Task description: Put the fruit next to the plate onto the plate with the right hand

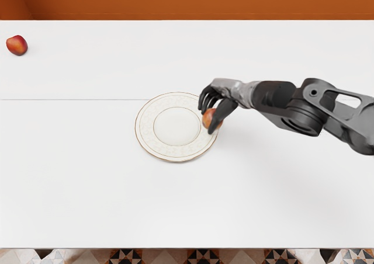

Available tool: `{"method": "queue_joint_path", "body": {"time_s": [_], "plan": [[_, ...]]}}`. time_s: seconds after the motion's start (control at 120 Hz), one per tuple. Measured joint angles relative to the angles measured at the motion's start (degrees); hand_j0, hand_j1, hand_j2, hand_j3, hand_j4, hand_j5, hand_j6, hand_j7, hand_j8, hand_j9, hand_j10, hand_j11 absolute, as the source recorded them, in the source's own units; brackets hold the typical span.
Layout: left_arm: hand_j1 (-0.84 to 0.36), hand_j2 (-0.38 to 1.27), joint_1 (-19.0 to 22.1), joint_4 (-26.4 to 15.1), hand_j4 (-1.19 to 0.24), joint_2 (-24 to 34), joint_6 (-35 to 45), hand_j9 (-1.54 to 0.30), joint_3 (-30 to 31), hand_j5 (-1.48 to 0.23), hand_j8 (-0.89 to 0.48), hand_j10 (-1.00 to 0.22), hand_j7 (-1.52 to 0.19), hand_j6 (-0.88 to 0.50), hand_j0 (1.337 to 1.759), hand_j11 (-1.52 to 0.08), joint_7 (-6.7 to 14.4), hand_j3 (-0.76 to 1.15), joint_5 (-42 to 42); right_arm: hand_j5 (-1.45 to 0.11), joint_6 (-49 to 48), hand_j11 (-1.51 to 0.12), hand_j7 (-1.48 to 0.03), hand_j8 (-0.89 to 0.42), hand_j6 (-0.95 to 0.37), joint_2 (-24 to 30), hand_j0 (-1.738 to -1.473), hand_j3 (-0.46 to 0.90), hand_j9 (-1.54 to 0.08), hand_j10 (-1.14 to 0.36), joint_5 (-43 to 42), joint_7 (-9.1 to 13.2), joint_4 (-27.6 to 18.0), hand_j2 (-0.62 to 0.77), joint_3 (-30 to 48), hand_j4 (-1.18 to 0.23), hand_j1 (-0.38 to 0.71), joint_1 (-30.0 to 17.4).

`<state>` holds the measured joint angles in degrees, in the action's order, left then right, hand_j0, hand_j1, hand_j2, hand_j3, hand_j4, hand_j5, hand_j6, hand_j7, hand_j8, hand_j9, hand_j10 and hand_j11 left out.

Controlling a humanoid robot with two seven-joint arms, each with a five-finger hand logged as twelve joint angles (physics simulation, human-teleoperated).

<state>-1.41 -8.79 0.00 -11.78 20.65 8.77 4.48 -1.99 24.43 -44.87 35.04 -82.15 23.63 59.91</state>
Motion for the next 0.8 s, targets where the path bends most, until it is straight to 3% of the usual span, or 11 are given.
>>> {"method": "queue_joint_path", "body": {"time_s": [0.258, 0.475, 0.6, 0.8], "plan": [[0.07, 0.05, 0.0, 0.0, -0.23, 0.0, 0.0, -0.3, 0.0, -0.3, -0.23, -0.23, -0.3, -0.23, 1.658, -0.3, 0.01, 0.0, 0.0, -1.15, -0.22, -1.1, -1.1, -0.38, -0.68, -6.71, -1.655, 0.0, -1.11, -0.47, -0.65, -0.01, 4.0, 0.57, -0.1, -0.83, 0.34, 1.77], [0.07, 0.05, 0.0, 0.0, -0.23, 0.0, 0.0, -0.3, 0.0, -0.3, -0.23, -0.23, -0.3, -0.23, 1.658, -0.3, 0.01, 0.0, 0.0, -1.13, 0.02, -1.11, -1.1, -0.44, -0.71, -10.85, -1.654, 0.0, -1.11, -0.52, -1.49, -0.04, 8.4, 0.5, -0.21, -0.84, 0.29, 2.18], [0.07, 0.05, 0.0, 0.0, -0.23, 0.0, 0.0, -0.3, 0.0, -0.3, -0.23, -0.23, -0.3, -0.23, 1.658, -0.3, 0.0, 0.0, 0.0, -1.12, 0.04, -1.11, -1.1, -0.45, -0.73, -12.69, -1.655, 0.0, -1.11, -0.53, -1.76, -0.05, 10.84, 0.58, -0.27, -0.84, 0.31, 2.26], [0.07, 0.05, 0.0, 0.0, -0.23, 0.0, 0.0, -0.3, 0.0, -0.3, -0.23, -0.23, -0.3, -0.23, 1.658, -0.3, 0.0, 0.0, 0.0, -1.11, 0.0, -1.11, -1.09, -0.45, -0.73, -14.07, -1.656, 0.0, -1.11, -0.53, -1.97, -0.04, 12.91, 0.58, -0.45, -0.84, 0.31, 2.3]]}}
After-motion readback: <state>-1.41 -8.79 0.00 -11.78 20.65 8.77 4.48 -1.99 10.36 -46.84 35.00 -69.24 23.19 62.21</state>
